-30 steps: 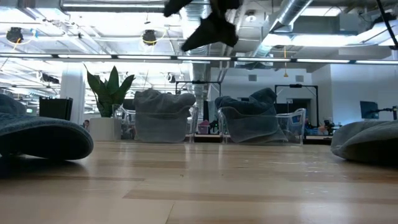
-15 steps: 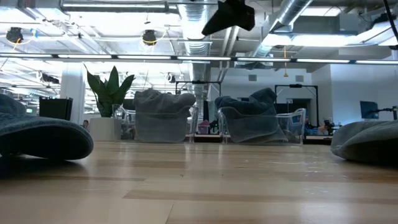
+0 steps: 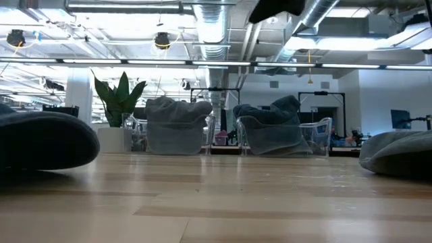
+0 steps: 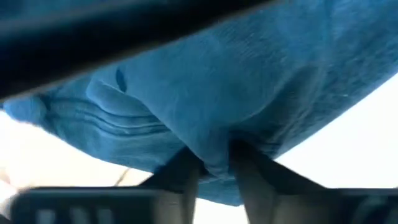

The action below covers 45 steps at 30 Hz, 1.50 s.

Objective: Pick & Place hat
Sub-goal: Put the blue cap into the right transparent bin

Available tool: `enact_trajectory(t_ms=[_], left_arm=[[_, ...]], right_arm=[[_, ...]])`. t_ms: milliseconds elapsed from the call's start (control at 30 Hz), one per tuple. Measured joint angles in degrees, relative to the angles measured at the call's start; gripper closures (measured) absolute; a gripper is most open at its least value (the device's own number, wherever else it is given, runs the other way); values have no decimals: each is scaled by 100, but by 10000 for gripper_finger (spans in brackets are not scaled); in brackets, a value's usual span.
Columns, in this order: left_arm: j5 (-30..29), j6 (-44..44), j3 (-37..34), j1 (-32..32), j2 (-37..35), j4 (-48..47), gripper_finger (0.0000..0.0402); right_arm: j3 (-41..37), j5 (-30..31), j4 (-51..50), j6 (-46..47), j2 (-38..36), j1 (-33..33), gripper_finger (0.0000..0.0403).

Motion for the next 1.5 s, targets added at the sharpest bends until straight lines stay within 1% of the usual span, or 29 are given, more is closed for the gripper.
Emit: enact_trajectory(t_ms=[67, 100, 133, 267, 367, 433, 533, 600, 633, 700, 800, 900, 1000, 1133, 1233, 1300, 1400, 1500], left_arm=[[-42, 13, 53, 81, 2, -162, 370], [-90, 20, 96, 116, -4, -347, 384], [-177, 155, 119, 164, -24, -563, 389], [-458, 1264, 327, 414, -103, -1261, 397], [-576, 1787, 724, 579, -132, -1946, 399], [-742, 2295, 1010, 711, -129, -2601, 399], [-1229, 3104, 1486, 882, -129, -3409, 400], [-1626, 3704, 1812, 973, -140, -3915, 400], [-1789, 4059, 1940, 1030, -152, -3972, 400], [-2135, 4887, 2133, 1106, -201, -3935, 401], [-2847, 5775, 2382, 1256, -237, -3898, 401], [-3517, 6429, 2438, 1444, -239, -3926, 401], [-3950, 6772, 2444, 1701, -239, -3929, 401], [-4326, 7065, 2444, 2221, -239, -3921, 401], [-4581, 7364, 2446, 2726, -239, -3760, 401], [-4635, 7652, 2527, 3091, -239, -3531, 401], [-4644, 8217, 2752, 3621, -243, -2715, 401], [-4351, 9128, 3100, 4044, -242, -1544, 401]], right_arm=[[-24, 321, -253, 94, -149, 186, 107], [-59, 475, -356, 156, -235, 282, 107], [-128, 612, -401, 257, -337, 387, 107], [-752, 1144, -593, 903, -899, 824, 112], [-1422, 1459, -563, 1626, -1408, 1132, 120], [-1827, 1679, -455, 2111, -1698, 1322, 123], [-2336, 2007, -257, 2618, -2038, 1551, 124], [-2582, 2133, -33, 2692, -2166, 1598, 124], [-2684, 2170, 119, 2662, -2202, 1597, 124], [-2854, 2222, 454, 2489, -2236, 1558, 124], [-3059, 2353, 594, 2252, -2229, 1443, 124], [-3462, 2302, 586, 2245, -2356, 1282, 125], [-3982, 2174, 687, 2349, -2644, 1146, 128], [-4641, 2014, 1167, 2390, -3211, 1017, 134], [-4952, 2013, 1271, 2390, -3672, 958, 140], [-5093, 2016, 1225, 2318, -3989, 898, 143], [-5297, 2014, 1214, 2105, -4525, 763, 147], [-5507, 2012, 1200, 1971, -5054, 538, 148]])
